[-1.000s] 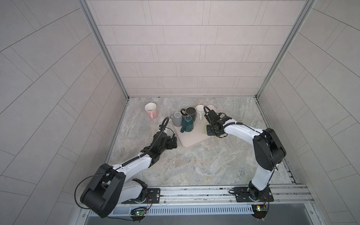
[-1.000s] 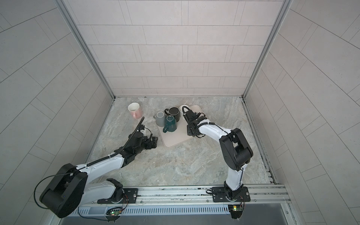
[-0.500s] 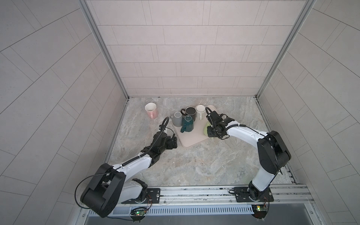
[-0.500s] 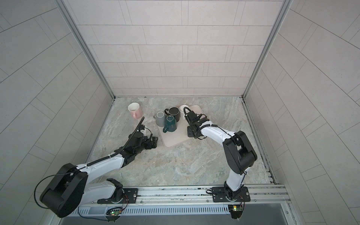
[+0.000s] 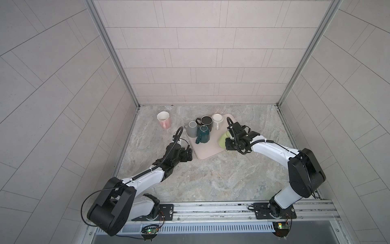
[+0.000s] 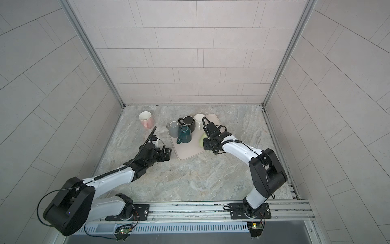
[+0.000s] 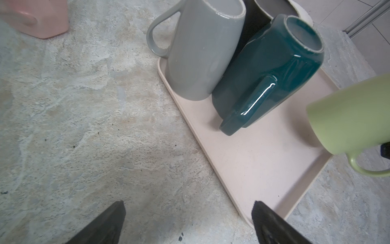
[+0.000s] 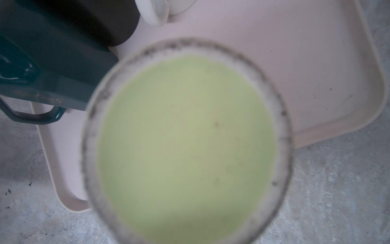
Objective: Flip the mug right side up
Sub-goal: 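Raise the light green mug off the tray with the right gripper, then carry the light green mug toward the left gripper while the left gripper approaches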
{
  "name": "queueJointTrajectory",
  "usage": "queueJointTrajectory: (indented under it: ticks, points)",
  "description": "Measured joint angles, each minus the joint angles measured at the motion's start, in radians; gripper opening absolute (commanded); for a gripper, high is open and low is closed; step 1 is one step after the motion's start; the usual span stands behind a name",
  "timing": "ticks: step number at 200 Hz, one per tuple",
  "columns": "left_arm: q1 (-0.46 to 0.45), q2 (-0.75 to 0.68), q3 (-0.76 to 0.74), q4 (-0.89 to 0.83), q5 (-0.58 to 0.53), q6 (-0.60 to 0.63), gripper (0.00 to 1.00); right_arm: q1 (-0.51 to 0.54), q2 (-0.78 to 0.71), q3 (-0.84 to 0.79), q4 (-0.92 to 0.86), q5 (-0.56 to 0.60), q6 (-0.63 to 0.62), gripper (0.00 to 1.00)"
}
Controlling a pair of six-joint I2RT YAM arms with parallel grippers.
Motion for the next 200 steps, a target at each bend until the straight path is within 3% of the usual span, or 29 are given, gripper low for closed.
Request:
queueJointTrajectory:
  ticks: [132, 200]
  points:
    - [-0.037, -0.043, 0.005, 0.007, 0.074, -0.071, 1.00, -0.087, -0.078, -0.057, 0.131, -0.161, 0.053, 0.00]
    - [-0.092, 0.014, 0.115, -0.020, 0.137, -0.105, 1.00, -0.112, -0.126, -0.153, 0.228, -0.239, 0.074, 0.00]
